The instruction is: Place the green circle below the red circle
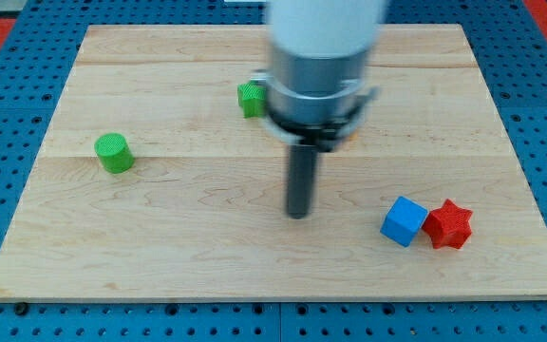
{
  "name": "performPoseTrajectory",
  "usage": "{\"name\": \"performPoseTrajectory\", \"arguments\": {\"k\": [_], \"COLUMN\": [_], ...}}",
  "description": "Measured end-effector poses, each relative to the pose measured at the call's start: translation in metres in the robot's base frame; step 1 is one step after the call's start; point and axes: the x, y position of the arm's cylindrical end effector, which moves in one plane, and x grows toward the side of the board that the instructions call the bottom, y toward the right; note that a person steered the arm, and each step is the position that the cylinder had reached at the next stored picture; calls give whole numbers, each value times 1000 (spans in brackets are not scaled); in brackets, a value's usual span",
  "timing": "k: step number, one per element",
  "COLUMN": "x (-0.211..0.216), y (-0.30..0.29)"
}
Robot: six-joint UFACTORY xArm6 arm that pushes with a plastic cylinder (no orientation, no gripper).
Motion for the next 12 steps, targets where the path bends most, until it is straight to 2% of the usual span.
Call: {"name": "performPoseTrajectory", "arguments": {"k": [1, 2, 3, 4, 5, 6, 7, 8, 9, 10, 11, 12], "x": [0, 24, 24, -31, -63, -91, -88, -103, -129, -130, -72, -53], "y": [-117, -196, -291, -292, -233, -142, -111, -149, -135, -76, -76, -53]}}
